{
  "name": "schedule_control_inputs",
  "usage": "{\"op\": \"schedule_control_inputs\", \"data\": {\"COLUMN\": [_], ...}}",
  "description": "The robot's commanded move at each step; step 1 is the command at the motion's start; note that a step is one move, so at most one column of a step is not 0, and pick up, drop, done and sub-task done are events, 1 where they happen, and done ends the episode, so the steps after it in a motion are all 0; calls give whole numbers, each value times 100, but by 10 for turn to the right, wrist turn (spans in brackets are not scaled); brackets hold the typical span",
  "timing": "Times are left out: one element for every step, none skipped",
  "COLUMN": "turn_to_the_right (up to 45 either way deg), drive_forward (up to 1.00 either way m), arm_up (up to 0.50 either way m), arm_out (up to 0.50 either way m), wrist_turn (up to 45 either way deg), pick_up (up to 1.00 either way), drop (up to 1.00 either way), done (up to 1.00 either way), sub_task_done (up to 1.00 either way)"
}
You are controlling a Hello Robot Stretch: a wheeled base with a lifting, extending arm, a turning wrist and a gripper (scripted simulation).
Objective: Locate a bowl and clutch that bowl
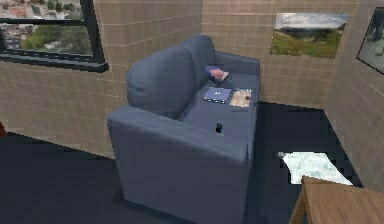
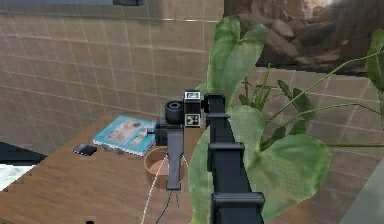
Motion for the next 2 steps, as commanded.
{"op": "schedule_control_inputs", "data": {"turn_to_the_right": [0, 0], "drive_forward": [0, 0], "arm_up": [0, 0], "arm_out": [0, 0], "wrist_turn": [450, 450], "pick_up": [0, 0], "drop": [0, 0], "done": [0, 0], "sub_task_done": [0, 0]}}
